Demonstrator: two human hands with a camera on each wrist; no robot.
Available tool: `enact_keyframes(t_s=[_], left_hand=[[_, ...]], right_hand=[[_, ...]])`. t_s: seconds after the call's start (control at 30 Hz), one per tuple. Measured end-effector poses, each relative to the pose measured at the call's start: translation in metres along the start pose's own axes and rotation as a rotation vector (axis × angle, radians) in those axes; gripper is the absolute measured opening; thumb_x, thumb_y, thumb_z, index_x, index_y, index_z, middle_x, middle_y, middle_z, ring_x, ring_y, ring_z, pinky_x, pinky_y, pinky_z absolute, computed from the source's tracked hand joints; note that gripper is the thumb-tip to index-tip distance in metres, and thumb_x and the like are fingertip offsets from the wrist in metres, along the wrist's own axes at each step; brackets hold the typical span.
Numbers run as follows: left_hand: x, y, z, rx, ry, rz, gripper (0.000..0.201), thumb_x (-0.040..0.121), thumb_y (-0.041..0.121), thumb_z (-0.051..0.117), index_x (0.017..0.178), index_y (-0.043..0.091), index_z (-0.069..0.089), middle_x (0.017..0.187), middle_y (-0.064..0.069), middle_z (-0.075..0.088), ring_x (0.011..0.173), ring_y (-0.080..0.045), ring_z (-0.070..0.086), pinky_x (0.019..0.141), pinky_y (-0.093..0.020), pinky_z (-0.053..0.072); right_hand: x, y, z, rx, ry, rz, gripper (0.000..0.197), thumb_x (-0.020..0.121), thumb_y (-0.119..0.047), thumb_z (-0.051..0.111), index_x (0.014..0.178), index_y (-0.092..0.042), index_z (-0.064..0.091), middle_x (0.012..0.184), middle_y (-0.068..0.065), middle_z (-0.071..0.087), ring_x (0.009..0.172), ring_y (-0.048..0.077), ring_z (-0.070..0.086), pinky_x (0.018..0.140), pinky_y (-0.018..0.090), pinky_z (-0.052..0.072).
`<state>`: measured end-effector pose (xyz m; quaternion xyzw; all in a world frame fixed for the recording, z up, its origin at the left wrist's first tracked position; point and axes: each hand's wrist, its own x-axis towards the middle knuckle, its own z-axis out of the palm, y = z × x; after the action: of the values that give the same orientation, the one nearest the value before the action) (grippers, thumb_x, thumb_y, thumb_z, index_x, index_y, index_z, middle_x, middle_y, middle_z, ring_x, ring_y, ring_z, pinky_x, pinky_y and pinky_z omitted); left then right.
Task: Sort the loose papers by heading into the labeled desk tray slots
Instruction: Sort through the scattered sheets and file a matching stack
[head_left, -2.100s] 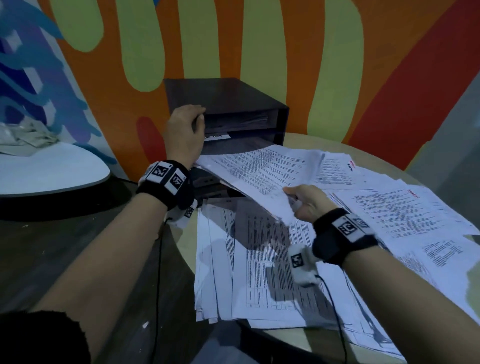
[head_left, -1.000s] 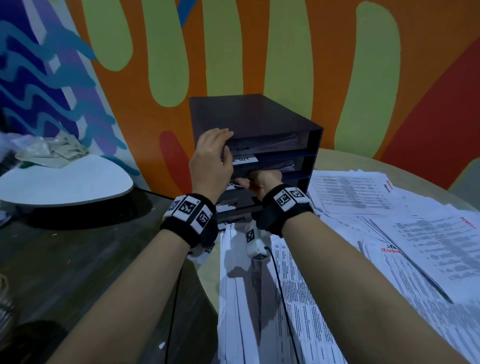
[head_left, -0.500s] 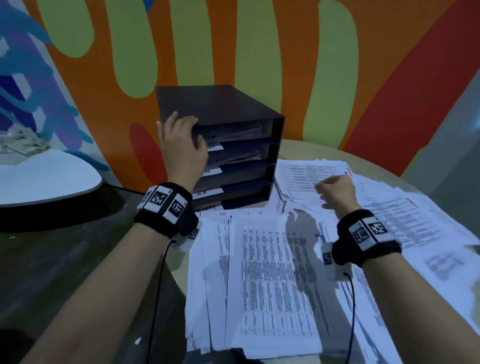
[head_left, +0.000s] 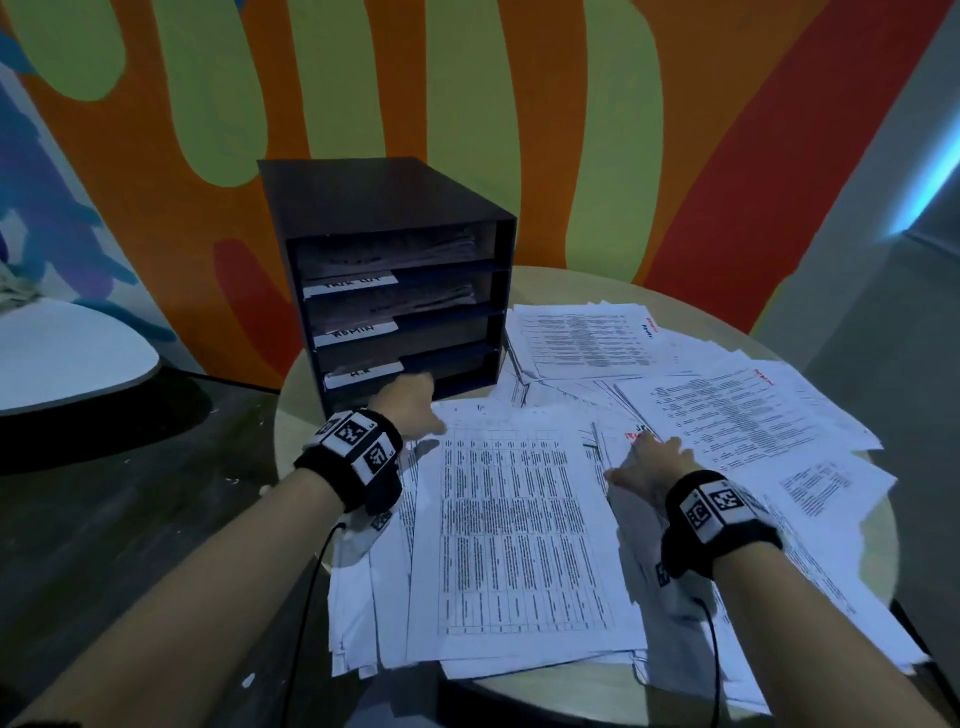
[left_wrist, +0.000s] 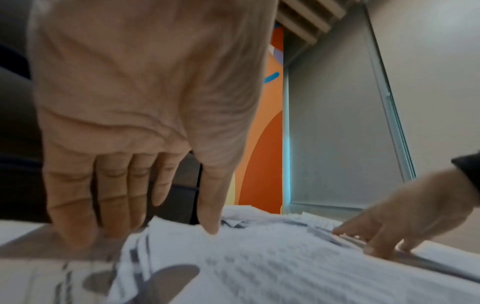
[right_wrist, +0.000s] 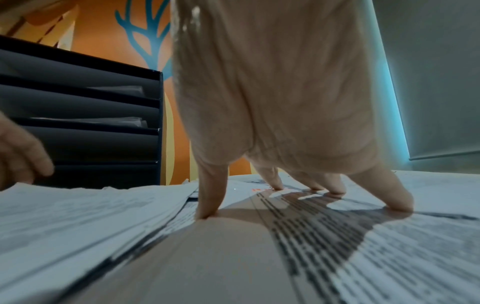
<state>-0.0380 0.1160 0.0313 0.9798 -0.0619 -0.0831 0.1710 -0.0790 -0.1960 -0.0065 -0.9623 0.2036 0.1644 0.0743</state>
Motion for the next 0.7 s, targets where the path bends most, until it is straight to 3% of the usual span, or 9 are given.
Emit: enact_keyframes(t_s=[0.1,0.2,0.3,0.4,0.47,0.53,0.6,0.67,0.7], left_hand=[[-0.002,-0.003,0.010,0.030,-0.061,-0.033,0.045,0.074,0.014,0.077,0.112,0.005,0.055,0.106,-0.013,0.064,0.088,-0.027,0.062,0.067,-0.035,0.049],[-0.002,-0.005,0.014,-0.073,-0.042,-0.060,0.055,0.073,0.001,0.072,0.125,0.003,0.054,0.101,-0.012,0.063,0.086,-0.028,0.063,0.062,-0.031,0.048],[0.004,-0.010,0.017,-0.173,0.083,-0.070,0.032,0.080,-0.005,0.061,0.111,0.005,0.064,0.104,-0.015,0.065,0.084,-0.027,0.062,0.063,-0.027,0.045],[0.006,-0.008,0.015,-0.403,0.182,-0.013,0.011,0.083,-0.005,0.060,0.084,0.003,0.067,0.068,-0.004,0.058,0.067,-0.023,0.058,0.059,-0.030,0.049],[0.001,0.000,0.008,-0.684,0.154,0.006,0.012,0.092,-0.002,0.058,0.084,0.006,0.060,0.062,-0.003,0.049,0.056,-0.018,0.054,0.049,-0.024,0.048],[-0.006,0.009,0.001,-0.916,0.118,0.017,0.001,0.097,0.003,0.054,0.098,0.005,0.054,0.065,-0.005,0.047,0.043,-0.007,0.051,0.039,-0.018,0.043],[-0.006,0.014,-0.003,-0.993,0.131,0.062,0.004,0.098,0.007,0.054,0.100,0.005,0.052,0.067,-0.005,0.051,0.040,-0.001,0.050,0.037,-0.016,0.040],[-0.003,0.015,-0.004,-1.039,0.148,0.094,0.006,0.096,0.008,0.057,0.095,0.007,0.052,0.070,-0.004,0.056,0.045,-0.005,0.052,0.038,-0.017,0.040],[-0.002,0.015,-0.004,-1.060,0.161,0.095,0.008,0.095,0.009,0.060,0.092,0.008,0.052,0.070,-0.004,0.058,0.047,-0.007,0.053,0.040,-0.018,0.041]], right_hand=[[0.000,0.000,0.001,0.038,-0.004,-0.001,0.091,0.084,-0.059,0.060,0.149,-0.008,0.021,0.153,0.028,0.015,0.141,0.047,0.016,0.111,0.055,0.028],[0.001,0.000,0.003,0.061,-0.004,-0.002,0.091,0.084,-0.058,0.061,0.150,-0.009,0.021,0.154,0.026,0.011,0.142,0.046,0.013,0.112,0.056,0.026],[0.002,0.001,0.003,0.089,-0.012,0.011,0.089,0.083,-0.058,0.062,0.148,-0.009,0.024,0.153,0.026,0.014,0.142,0.046,0.014,0.112,0.055,0.026],[0.001,-0.001,-0.002,0.233,0.004,-0.012,0.064,0.086,-0.055,0.059,0.125,-0.006,0.048,0.148,0.026,0.031,0.137,0.042,0.027,0.111,0.051,0.028],[0.002,-0.003,-0.005,0.582,0.021,-0.113,0.060,0.088,-0.051,0.061,0.119,0.000,0.055,0.140,0.020,0.048,0.130,0.037,0.042,0.110,0.047,0.033],[-0.001,-0.009,-0.011,0.966,-0.008,-0.172,0.075,0.078,-0.058,0.071,0.125,-0.002,0.054,0.127,0.010,0.055,0.124,0.031,0.050,0.104,0.047,0.041],[-0.008,-0.016,-0.016,1.131,-0.015,-0.189,0.075,0.072,-0.054,0.079,0.126,-0.009,0.054,0.117,0.004,0.052,0.117,0.028,0.051,0.089,0.044,0.045],[-0.010,-0.021,-0.019,1.201,-0.041,-0.217,0.050,0.076,-0.034,0.081,0.113,-0.008,0.059,0.114,0.007,0.058,0.104,0.032,0.057,0.075,0.037,0.043],[-0.014,-0.023,-0.021,1.219,-0.041,-0.231,0.041,0.079,-0.024,0.079,0.108,0.001,0.065,0.109,0.011,0.065,0.095,0.033,0.060,0.071,0.036,0.043]])
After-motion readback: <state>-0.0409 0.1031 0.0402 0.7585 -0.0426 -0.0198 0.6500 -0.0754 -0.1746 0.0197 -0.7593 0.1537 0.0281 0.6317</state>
